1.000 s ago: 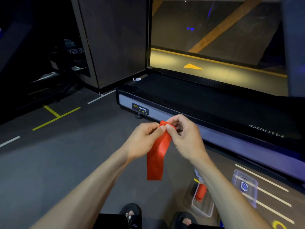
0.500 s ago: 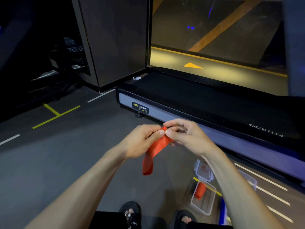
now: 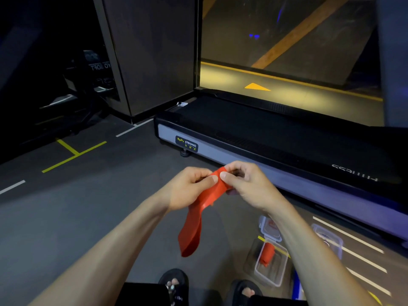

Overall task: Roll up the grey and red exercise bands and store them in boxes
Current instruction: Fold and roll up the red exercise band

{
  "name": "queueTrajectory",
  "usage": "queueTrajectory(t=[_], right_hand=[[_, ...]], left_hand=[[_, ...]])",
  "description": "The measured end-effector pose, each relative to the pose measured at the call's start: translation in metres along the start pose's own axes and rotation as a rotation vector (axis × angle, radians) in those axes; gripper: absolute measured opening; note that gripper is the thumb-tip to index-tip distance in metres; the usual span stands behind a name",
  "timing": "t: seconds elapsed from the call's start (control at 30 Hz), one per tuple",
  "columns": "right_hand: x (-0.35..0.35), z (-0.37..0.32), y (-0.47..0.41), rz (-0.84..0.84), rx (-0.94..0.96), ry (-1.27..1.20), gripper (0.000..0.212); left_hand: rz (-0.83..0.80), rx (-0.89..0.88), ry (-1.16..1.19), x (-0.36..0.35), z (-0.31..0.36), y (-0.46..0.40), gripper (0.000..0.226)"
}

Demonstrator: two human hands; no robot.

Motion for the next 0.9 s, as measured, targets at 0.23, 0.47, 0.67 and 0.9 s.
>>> queueTrajectory(t=[0.23,0.47,0.67,0.9], right_hand=[[0.0009,0.0039,-0.0010,0.087,-0.021,0.042,0.004],[0.0008,0.0013,-0.0012,0.086,-0.059,-0.017,0.007],[-0.0009,0.0017,-0.0006,0.061,-0.126,-0.143,0.013],[-0.0016,0.0025,0.0009,-0.068,-0.243,-0.331,0.023]], left_hand=[[-0.017,0.019,-0.063,0.0011,-0.0054,0.0003,0.030],[0.029,-0.005,-0.161,0.0016,-0.0055,0.0010,0.027],[0.040,-0.045,-0.242,0.0039,-0.0059,0.0005,0.033],[-0.006,-0.078,-0.148,0.0026,-0.0023,0.0023,0.028]])
Point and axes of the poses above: each hand's wrist, its own y-axis away from the middle knuckle, its own x-axis out of the back of the hand, z = x × y, the point moved 3 cm from there along -y, towards the middle knuckle, and after that the axes turned 3 degrees about x, right-handed, at the moved point
